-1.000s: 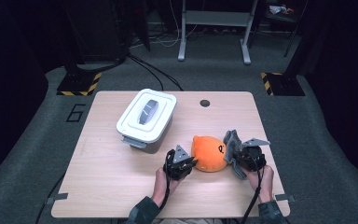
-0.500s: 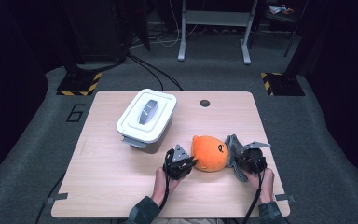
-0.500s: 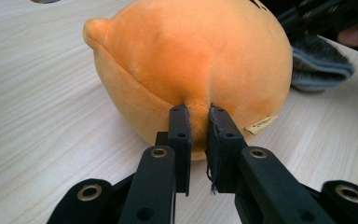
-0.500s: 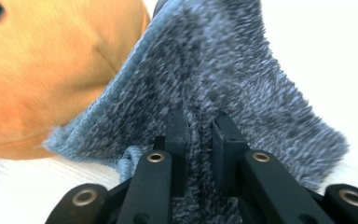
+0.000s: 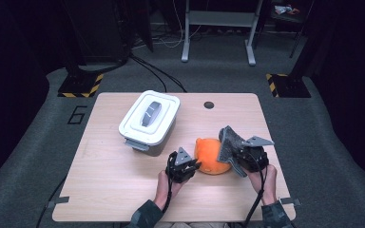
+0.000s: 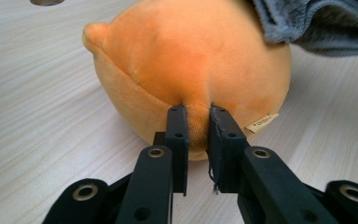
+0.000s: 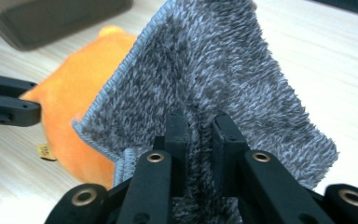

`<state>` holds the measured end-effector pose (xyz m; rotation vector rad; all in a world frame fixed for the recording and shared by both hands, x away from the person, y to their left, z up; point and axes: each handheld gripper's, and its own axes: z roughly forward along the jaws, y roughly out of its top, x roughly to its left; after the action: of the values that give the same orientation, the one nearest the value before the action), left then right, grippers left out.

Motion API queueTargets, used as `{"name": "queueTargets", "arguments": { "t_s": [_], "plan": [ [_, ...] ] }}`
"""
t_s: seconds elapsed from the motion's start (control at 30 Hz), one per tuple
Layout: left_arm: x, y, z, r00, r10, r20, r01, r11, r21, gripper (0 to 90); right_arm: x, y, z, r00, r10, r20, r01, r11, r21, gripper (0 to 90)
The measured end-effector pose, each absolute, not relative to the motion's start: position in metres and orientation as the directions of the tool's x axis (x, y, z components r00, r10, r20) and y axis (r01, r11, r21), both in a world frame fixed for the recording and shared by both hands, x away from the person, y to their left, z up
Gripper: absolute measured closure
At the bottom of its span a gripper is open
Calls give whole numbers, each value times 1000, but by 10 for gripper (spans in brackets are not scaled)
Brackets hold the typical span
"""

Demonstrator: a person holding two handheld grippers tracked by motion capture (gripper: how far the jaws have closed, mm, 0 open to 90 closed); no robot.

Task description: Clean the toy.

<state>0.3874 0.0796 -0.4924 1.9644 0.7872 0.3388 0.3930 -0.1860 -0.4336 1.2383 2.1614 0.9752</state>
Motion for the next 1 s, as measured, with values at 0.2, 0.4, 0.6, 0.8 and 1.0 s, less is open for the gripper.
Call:
{"name": "queueTargets", "arguments": {
  "t_s": [0.2,0.4,0.6,0.8,1.0],
  "plan": [
    [384,79,-492,779,626,-32,339,-377,862,645,401,-187,-442,-479,878,-19,560,322,764,786],
    [384,74,-498,768,640,18,322,-410,853,447,403,-186,-442,-465,885,-23,567,318,760,785],
    [388,72,-503,765,643,23,318,-410,855,592,409,-186,-445,-468,883,-17,566,314,762,784],
    [391,70,-500,746,666,2,343,-388,855,784,406,-185,-438,-471,881,-32,547,321,773,788],
    [390,70,-493,748,664,-3,348,-388,854,802,397,-171,-415,-517,855,-49,489,342,803,786]
  ]
}}
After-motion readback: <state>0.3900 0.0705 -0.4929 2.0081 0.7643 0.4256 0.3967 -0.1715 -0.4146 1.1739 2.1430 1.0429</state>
